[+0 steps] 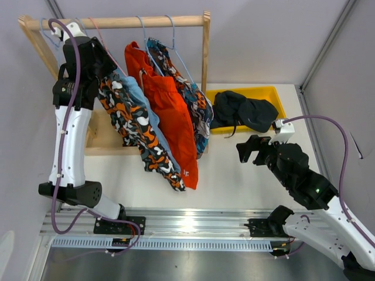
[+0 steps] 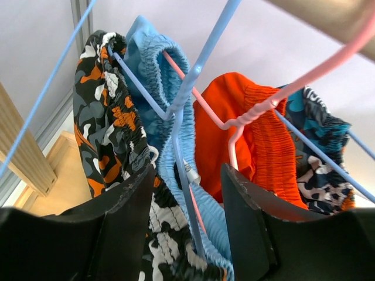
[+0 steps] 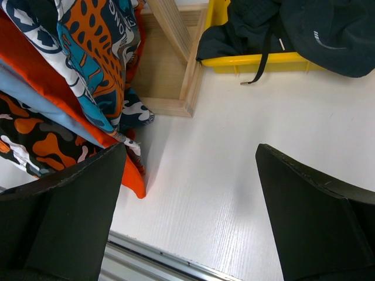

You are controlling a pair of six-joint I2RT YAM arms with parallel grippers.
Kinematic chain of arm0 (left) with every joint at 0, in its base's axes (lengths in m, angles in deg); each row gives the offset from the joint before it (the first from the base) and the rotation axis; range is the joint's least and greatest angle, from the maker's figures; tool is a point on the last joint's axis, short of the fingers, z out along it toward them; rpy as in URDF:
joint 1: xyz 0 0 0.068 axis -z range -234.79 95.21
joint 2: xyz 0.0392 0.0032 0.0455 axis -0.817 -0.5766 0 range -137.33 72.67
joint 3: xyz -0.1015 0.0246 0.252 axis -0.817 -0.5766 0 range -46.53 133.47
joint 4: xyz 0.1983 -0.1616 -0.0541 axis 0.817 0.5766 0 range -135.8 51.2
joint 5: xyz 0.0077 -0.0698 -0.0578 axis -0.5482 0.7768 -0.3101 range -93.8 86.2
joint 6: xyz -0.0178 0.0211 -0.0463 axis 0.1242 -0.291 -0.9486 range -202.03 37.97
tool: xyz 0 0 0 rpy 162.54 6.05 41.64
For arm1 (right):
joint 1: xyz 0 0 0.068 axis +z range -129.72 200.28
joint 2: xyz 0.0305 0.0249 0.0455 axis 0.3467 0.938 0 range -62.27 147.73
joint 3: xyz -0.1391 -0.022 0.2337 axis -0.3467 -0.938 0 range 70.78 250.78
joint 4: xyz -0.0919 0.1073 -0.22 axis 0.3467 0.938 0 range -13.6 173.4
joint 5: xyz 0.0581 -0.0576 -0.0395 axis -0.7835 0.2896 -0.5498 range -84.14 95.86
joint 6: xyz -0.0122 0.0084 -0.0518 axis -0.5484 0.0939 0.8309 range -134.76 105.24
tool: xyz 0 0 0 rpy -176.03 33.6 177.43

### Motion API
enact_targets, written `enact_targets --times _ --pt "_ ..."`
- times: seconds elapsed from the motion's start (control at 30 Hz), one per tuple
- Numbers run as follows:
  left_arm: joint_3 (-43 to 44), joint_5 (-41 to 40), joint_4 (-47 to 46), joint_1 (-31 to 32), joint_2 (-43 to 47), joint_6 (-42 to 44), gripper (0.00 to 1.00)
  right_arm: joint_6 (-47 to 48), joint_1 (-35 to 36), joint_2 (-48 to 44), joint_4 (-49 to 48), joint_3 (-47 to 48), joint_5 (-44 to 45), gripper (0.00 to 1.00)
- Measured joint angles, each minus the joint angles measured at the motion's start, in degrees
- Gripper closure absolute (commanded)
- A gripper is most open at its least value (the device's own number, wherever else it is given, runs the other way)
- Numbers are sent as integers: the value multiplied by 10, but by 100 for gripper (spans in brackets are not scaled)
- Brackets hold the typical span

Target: Remove the shorts from the hanger

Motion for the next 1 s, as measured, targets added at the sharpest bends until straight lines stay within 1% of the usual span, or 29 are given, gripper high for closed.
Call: enact_targets --times 0.03,0.17,0.2,0.33,0.4,0.47,0.5,0.53,0.63,0.67,0.7,0.73,0.77,0.9,1.0 --pt "0 -1 0 0 -3 0 49 1 0 0 0 0 0 0" --pt "0 -9 -3 0 -6 4 63 2 0 0 -1 0 1 1" --pt "0 -11 -5 0 -6 5 63 2 0 1 -1 0 1 1" --pt "0 -17 -16 0 -6 9 89 2 -1 6 -2 -2 1 1" --pt "0 -24 -13 0 -7 10 92 2 -1 9 -5 -5 1 1" --pt "1 -27 -13 0 -8 14 93 2 -1 10 -6 -9 1 0" --pt "2 -28 -13 0 -10 15 92 2 -1 10 -6 -11 1 1" --pt "3 -29 -14 0 -11 17 89 3 -1 10 -6 -12 1 0" --pt "5 -31 -13 0 -13 23 85 2 -2 10 -6 -13 1 0" --pt "5 -31 -13 0 -13 24 85 2 -2 10 -6 -13 1 1" --pt "5 -33 -14 0 -13 25 86 2 -2 11 -6 -13 0 1" --pt "5 -34 -15 0 -13 26 94 2 -2 11 -6 -13 0 1" --pt "5 -35 -16 0 -14 25 100 2 -2 11 -6 -13 0 1" --pt "9 -38 -15 0 -18 31 100 2 -3 9 -6 -13 0 1" --pt "28 -37 -2 1 -26 31 100 2 -3 9 -6 -13 -6 1"
